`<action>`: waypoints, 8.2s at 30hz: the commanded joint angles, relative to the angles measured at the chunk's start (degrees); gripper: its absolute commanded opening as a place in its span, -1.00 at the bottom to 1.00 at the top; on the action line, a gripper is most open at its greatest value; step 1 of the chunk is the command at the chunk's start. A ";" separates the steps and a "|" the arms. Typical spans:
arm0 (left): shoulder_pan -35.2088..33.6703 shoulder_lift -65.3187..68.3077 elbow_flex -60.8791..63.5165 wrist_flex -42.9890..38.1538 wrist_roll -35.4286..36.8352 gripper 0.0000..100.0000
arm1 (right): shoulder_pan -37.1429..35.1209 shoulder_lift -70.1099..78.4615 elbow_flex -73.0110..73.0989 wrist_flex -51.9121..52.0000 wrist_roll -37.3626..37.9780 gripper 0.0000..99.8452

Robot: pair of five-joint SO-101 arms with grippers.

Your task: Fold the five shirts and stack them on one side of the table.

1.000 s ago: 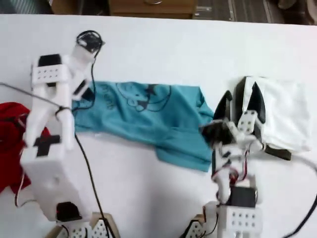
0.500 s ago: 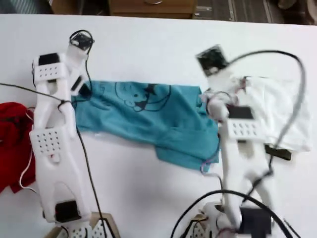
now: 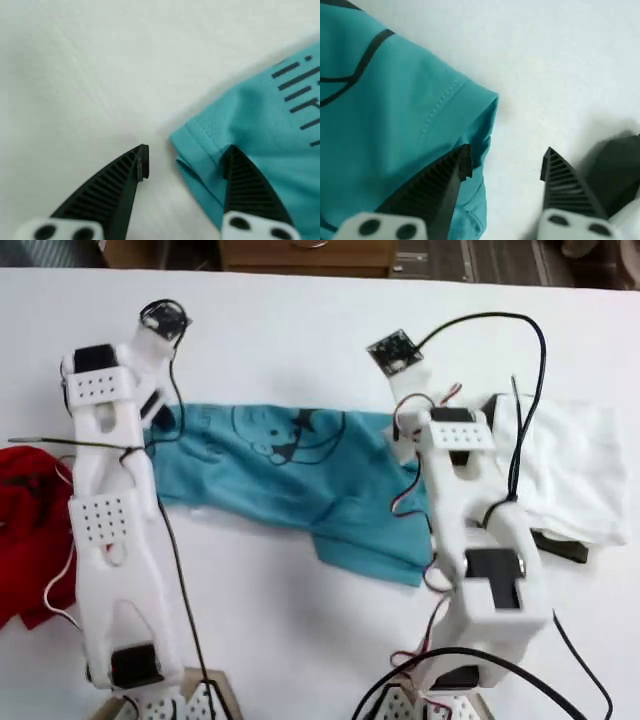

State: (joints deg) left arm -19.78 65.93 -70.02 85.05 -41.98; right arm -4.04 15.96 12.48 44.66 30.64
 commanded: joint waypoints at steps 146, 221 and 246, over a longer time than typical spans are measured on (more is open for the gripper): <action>2.11 -38.59 36.35 -0.88 1.05 -0.47 | 2.24 -2.24 -40.00 53.14 14.07 -0.50; 1.41 -16.97 35.74 -14.07 26.11 -0.47 | -18.51 -12.26 12.04 30.37 31.74 -0.50; 1.41 -16.97 35.74 -14.15 26.11 -0.47 | -16.92 -14.90 2.02 42.33 37.19 -0.96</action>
State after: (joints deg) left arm -18.46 48.70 -33.01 73.36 -16.57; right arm -21.45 7.25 17.49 84.48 64.84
